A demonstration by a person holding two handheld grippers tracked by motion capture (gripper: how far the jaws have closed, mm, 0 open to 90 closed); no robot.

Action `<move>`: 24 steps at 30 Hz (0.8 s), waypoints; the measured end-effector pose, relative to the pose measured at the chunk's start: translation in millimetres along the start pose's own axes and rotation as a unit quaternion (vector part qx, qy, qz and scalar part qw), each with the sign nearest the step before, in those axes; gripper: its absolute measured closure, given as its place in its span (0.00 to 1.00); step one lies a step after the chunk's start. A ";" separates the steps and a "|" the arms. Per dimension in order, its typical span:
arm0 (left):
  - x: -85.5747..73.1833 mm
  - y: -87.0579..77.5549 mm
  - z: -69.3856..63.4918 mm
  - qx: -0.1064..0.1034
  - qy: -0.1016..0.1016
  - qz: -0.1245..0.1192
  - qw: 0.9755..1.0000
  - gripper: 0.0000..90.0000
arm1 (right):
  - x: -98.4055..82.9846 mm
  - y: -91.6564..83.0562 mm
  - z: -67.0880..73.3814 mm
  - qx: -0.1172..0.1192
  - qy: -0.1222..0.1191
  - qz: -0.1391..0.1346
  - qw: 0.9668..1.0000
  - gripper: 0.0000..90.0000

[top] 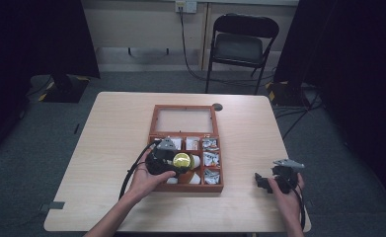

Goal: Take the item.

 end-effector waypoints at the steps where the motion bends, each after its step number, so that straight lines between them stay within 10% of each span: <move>1: 0.1 0.0 -0.3 -0.001 0.002 0.002 1.000 0.44 | 0.0 0.0 0.0 0.000 0.000 0.000 1.000 0.00; 24: 7.7 -24.7 6.3 0.001 0.000 -0.031 1.000 0.44 | 0.0 0.0 0.0 0.000 0.000 0.000 1.000 0.00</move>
Point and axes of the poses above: each handheld gripper's, and its own axes: y roughly forward along the jaws, x roughly out of its top, z roughly to its left, the point moved 3 cm from there along y, roughly forward along the jaws, and after that the axes turned 2 degrees about y, right-handed, at the moved point
